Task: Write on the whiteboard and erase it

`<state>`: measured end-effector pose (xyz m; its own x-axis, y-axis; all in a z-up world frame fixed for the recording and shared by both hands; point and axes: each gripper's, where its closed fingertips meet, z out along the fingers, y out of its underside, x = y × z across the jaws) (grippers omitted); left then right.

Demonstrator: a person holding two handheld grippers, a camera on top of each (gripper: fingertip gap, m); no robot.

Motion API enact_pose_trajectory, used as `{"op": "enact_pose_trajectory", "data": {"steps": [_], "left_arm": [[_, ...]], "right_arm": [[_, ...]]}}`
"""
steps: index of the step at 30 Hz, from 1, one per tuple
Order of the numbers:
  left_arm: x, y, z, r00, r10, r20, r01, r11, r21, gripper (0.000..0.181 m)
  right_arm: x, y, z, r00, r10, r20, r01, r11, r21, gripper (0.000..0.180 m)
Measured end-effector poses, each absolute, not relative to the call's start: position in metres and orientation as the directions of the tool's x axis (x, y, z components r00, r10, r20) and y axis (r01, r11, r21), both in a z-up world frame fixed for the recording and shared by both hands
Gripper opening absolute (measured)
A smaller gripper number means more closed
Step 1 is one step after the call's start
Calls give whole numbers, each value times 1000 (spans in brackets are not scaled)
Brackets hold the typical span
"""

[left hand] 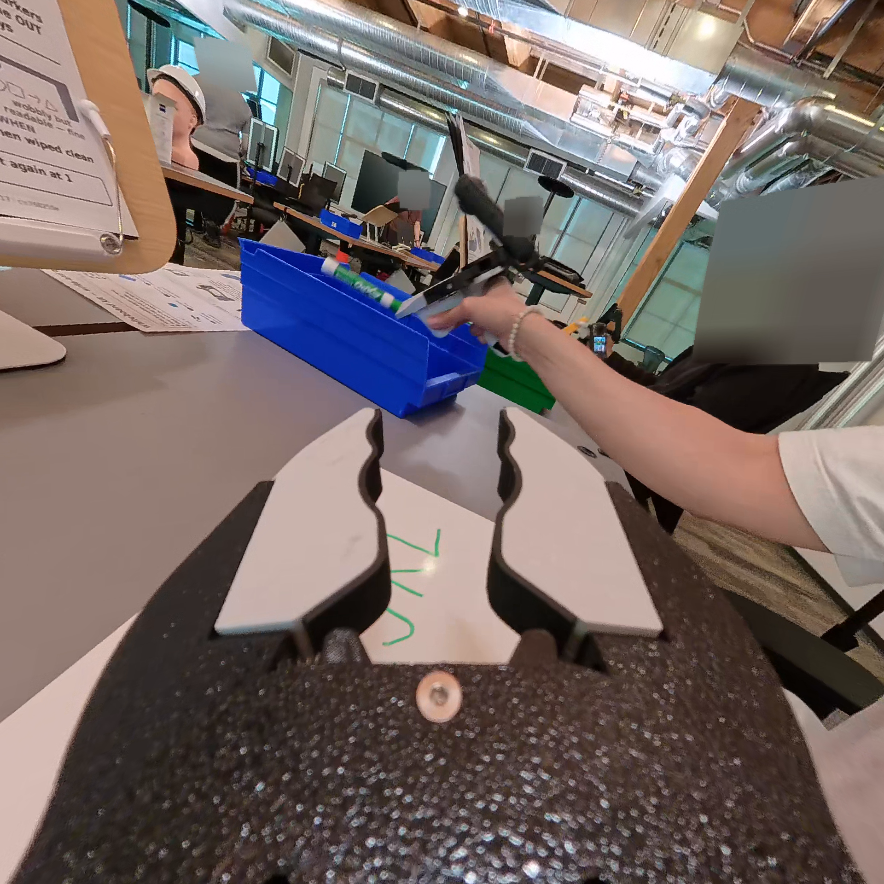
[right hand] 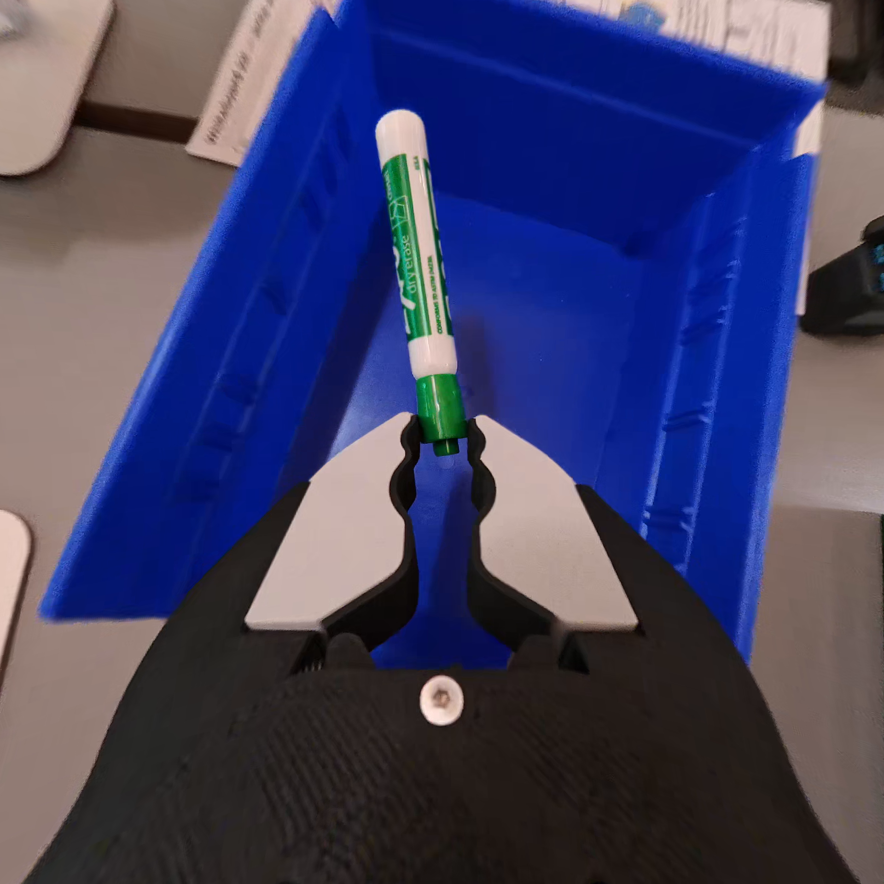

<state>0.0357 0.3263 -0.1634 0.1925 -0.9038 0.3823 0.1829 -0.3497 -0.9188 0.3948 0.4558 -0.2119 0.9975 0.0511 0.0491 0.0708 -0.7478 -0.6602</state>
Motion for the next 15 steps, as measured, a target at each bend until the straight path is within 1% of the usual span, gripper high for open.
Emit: {"op": "enact_pose_trajectory", "data": {"steps": [3,5,9,11,15], "left_arm": [[34,329,-165,185,-898,400,199,-365,-910,43],[33,330,-166,187,-895,406,201,-370,-907,42],[34,331,-168,195,-894,403,191,-368,-910,43],[35,331,-171,201,-893,403,176,-371,-912,43],[39,327,-173,186,-900,394,157,-369,-916,45]], "right_arm": [[402,467,-236,996,44,83,83,-819,-568,21],[406,469,-245,994,41,104,90,-844,-528,20],[401,465,-266,990,77,115,119,-898,-424,21],[395,464,-274,990,94,101,127,-911,-393,21],[384,453,-292,991,125,45,133,-951,-278,21]]}}
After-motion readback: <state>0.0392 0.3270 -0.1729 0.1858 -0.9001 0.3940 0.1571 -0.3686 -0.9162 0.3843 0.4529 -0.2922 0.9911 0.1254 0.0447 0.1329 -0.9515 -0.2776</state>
